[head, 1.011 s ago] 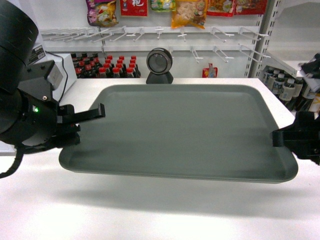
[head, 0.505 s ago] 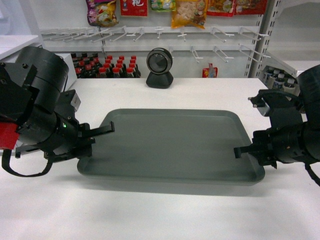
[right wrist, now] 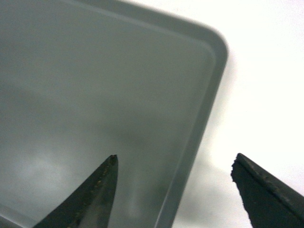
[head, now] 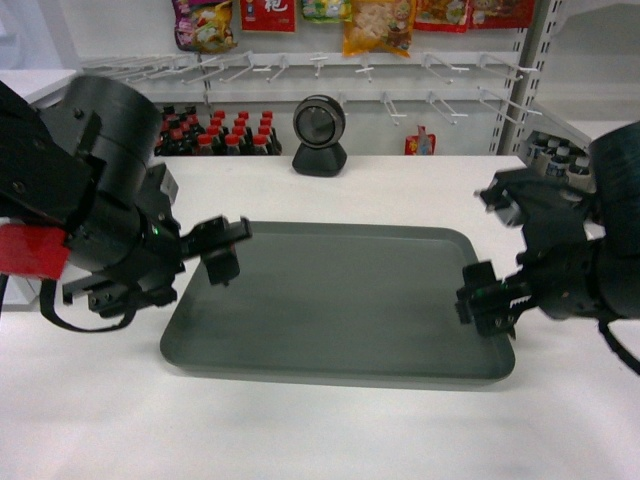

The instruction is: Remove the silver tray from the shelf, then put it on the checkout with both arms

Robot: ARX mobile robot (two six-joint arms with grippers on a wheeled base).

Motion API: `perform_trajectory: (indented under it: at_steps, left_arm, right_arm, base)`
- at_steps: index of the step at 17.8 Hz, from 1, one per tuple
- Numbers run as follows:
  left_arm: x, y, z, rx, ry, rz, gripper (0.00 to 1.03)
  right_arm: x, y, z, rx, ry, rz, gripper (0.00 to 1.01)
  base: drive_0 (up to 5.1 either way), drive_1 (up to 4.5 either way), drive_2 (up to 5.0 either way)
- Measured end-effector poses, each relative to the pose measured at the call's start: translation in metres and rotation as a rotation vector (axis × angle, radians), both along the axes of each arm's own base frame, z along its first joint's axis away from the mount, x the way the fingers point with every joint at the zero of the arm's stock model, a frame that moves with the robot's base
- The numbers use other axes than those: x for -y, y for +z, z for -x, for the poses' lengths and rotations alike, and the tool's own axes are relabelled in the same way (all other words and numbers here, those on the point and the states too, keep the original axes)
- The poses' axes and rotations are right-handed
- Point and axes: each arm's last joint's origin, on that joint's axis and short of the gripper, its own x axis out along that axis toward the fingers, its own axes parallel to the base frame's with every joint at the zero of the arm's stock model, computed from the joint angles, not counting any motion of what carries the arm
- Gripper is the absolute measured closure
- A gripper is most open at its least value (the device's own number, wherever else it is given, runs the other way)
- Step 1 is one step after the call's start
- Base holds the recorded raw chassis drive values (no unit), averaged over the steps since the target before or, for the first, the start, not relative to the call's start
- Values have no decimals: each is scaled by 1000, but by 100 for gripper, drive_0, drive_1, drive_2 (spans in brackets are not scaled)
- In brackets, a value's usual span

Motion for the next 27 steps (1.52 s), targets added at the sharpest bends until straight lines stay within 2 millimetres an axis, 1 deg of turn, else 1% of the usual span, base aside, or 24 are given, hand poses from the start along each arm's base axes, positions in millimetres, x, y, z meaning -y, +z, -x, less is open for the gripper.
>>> perform_trajectory:
  at_steps: [1,2,3,4,5,6,7,8,9,10,11,12,13,14,15,16,17,19,22,23,24,27]
  left_arm:
    - [-1,24,5,45,29,-29,25]
    - [-3,45,4,278,58,-68,25]
    - [-8,60,9,507,51,-104,34]
    - [-19,61,31,671,25,-169,45]
    - [-33,43,59,732,4,-242,58]
    - [-42,33,78,758,6,-283,68]
    - [-47,39,95,816,1,-295,79]
    - [-50,54,108,889,2,-294,90]
    - [-53,64,121,934,-2,-297,101]
    - [-58,60,137,915,-8,-304,101]
    - [-62,50,150,868,-12,-310,102]
    - [-65,46,162,843,-16,-311,102]
    - [-67,49,172,861,-11,-311,102]
    - [-69,55,182,888,-8,-309,102]
    - [-72,54,192,884,-11,-308,102]
    - [-79,51,199,864,-19,-306,102]
    - [-82,50,207,861,-7,-311,102]
    - [-82,53,220,874,-8,-310,102]
    - [-82,52,238,870,-12,-309,102]
    - [-82,53,246,875,-10,-309,102]
    - [-82,53,254,871,-11,-309,102]
    - [-82,55,262,878,-10,-309,102]
  right_arm:
    - [4,15,0,47,-7,-1,23]
    - [5,25,-4,231,-75,-2,23]
    - [10,26,2,385,-189,-7,32]
    - [17,16,26,454,-286,-20,43]
    - [25,6,53,463,-317,-28,54]
    - [31,14,71,512,-334,-49,65]
    - [36,38,83,602,-343,-81,78]
    - [40,52,94,650,-344,-97,89]
    - [41,51,109,634,-338,-97,100]
    - [46,43,127,581,-337,-86,99]
    - [49,43,138,573,-346,-83,100]
    - [52,50,147,608,-350,-91,100]
    - [52,60,157,659,-344,-106,100]
    - [59,62,167,658,-322,-114,100]
    - [64,61,176,640,-346,-102,100]
    - [65,60,185,629,-350,-100,100]
    - [64,64,192,609,-346,-98,100]
    - [64,78,204,667,-342,-109,100]
    - [64,72,222,634,-344,-103,100]
    - [64,78,229,659,-343,-107,100]
    - [64,75,237,645,-343,-105,100]
    - [64,79,245,663,-343,-108,100]
  base:
    - [0,0,0]
    - [0,0,0]
    - [0,0,0]
    - [0,0,0]
    - [0,0,0]
    - [0,0,0]
    - [0,0,0]
    - [0,0,0]
    - [0,0,0]
    - [0,0,0]
    - [0,0,0]
    - [0,0,0]
    - [0,0,0]
    - [0,0,0]
    - [0,0,0]
    - [0,0,0]
    - [0,0,0]
    - [0,0,0]
    - [0,0,0]
    - [0,0,0]
    - [0,0,0]
    - [0,0,0]
